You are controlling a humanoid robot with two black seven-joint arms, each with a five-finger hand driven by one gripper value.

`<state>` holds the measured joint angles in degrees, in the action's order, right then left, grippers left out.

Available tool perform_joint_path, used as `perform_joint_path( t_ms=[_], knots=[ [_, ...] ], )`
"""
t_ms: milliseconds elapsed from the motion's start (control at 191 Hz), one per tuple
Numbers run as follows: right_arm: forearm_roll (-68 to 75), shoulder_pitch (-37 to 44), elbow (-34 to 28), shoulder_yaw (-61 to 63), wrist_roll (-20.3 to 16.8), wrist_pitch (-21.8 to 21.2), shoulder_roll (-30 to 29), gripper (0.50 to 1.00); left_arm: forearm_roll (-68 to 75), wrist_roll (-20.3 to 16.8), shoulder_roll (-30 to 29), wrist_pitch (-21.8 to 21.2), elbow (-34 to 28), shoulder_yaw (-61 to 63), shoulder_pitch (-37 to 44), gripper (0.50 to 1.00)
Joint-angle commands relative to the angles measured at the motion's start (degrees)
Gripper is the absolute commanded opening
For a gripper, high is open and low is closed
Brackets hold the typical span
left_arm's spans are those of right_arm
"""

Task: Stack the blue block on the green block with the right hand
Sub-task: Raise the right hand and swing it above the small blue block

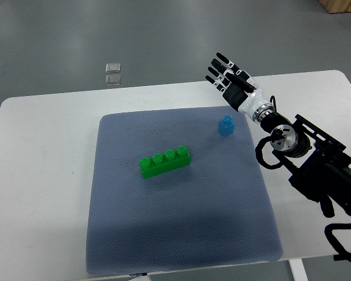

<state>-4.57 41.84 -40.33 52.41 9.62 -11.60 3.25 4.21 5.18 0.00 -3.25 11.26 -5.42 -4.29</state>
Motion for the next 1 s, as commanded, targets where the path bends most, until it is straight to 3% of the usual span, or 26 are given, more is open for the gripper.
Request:
perform_joint_path(
  t_ms=[0,383,545,718,807,907,996],
  knots=[
    [0.0,0.0,0.4,0.0,0.0,0.0,0.0,0.926,-0.1,0.0,0.0,0.1,0.0,-0.4,0.0,1.0],
    [-0.1,0.6,0.7,-1.1,-0.4,-0.2,0.7,0.926,-0.1,-0.6,0.0,0.1,0.4,0.0,0.2,1.0],
    [-6.4,5.3,0.8,-5.7,-1.7,-1.1,3.3,0.926,-0.1,-0.6,0.0,0.1,0.5,-0.1,0.2,1.0],
    [-26.0,14.1,0.3,-16.6,-6.6,-8.2,10.5,0.926,-0.1,-0.6,0.0,0.1,0.6,-0.3,0.2,1.0],
    [-42.1,22.9,0.0,-25.4,-6.7,-16.4,17.0,0.924,-0.1,-0.6,0.0,0.2,1.0,0.0,0.2,1.0],
    [-54.7,32.7,-3.0,-34.8,-6.6,-23.4,20.4,0.926,-0.1,-0.6,0.0,0.2,1.7,0.2,0.1,1.0],
    [-61.8,40.7,-7.4,-44.9,-6.6,-23.4,21.4,0.926,0.0,-0.7,0.0,0.2,2.2,0.2,0.0,1.0]
  ],
)
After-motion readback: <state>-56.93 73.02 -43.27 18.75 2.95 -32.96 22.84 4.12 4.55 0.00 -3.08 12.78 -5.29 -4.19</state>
